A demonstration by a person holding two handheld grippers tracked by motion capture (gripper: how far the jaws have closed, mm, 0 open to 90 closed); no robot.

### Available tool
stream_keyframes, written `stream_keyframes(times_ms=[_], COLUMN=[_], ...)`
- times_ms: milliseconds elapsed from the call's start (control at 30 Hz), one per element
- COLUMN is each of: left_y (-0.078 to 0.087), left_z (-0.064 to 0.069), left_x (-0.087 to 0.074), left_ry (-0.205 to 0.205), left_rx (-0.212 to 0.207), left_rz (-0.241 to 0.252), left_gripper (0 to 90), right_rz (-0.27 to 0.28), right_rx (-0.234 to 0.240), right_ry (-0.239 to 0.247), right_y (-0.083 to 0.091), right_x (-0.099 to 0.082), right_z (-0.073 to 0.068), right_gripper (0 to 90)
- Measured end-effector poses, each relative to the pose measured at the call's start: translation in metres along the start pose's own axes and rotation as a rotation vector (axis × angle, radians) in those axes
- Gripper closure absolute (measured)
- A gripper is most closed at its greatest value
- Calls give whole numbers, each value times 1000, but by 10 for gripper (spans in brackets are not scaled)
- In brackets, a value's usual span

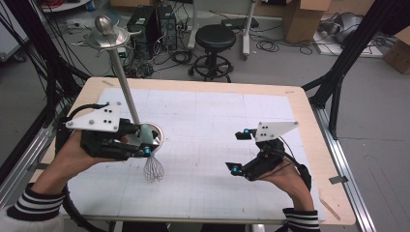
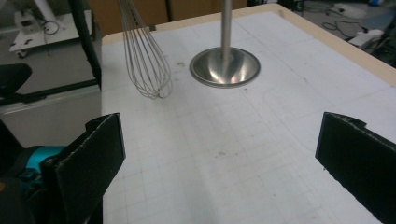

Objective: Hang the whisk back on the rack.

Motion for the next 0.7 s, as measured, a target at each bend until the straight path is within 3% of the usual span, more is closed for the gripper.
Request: stream_keyframes(times_ms=[233, 700], left_y=[16, 45], left_z=[-7, -18], left_x=[-11, -28], left_ry=[50, 113], left_rx=[38, 114], left_rz=[-19, -43], left_gripper=[662, 662], right_rz=[19, 38], right_rx=[-53, -121], right_ry=[-77, -147], right_y=[11, 20], right_x=[-21, -46], right_z=[8, 14], right_gripper=[5, 5])
Point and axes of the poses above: each handheld gripper's, and its own axes: y roughly backward along the jaws, x roughly out of its top, z roughly to its right, the point moved 4 cm from there along -y, roughly forward along the jaws, and after that the axes turned 15 degrees about -z, right-handed, at the moved point
